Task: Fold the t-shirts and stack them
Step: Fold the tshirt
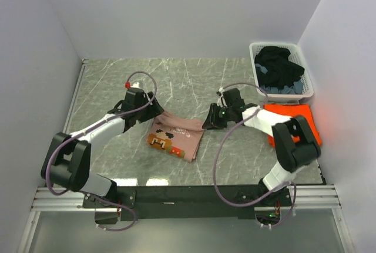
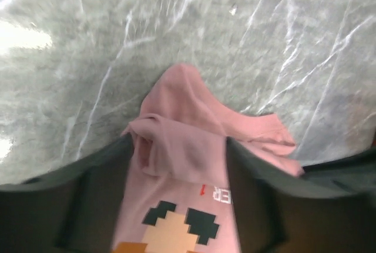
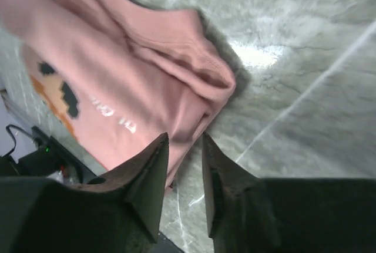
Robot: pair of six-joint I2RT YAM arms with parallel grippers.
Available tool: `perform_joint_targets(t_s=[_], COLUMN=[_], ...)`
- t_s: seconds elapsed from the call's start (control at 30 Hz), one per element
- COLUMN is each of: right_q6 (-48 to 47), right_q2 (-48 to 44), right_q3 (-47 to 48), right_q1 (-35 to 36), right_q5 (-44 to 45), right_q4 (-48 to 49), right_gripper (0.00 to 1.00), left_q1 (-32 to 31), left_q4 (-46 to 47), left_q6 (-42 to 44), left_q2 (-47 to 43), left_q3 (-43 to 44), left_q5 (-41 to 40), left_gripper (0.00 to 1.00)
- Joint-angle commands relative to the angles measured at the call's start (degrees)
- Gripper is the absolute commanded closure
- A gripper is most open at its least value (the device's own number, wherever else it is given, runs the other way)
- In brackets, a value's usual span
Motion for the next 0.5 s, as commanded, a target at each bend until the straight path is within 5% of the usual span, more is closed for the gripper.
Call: perform_joint_targets(t_s=[0.0,0.03,0.2,0.47], right_q6=[-3.0,-3.5,-8.2,-9.6], right_q2=[-8.6,-11.6,-18.5,-10.3], right_q3=[-1.5,-1.9,-6.9,-7.0], right_q1=[-0.6,-0.3,1.3,7.8], right_q5=[7.4,8.0,3.1,-9.1], right_q4=[1.8,2.1,8.4,18.4], right_gripper=[0.62,0.62,0.61,0.61], left_q1=[-0.2,-0.4,-3.7,-7.7], left_q4=[-1.7,-2.4,-6.9,-2.5], left_q6=[0.8,0.7,4.0,5.4], left_q2=[-5.9,-8.5,-14.0,-9.3], left_q3=[2.7,2.2,0.5,-3.4], left_q5=[-4.0,-4.3,-3.1,3.9], left_gripper=[0.25,0.18,0.17,0.43])
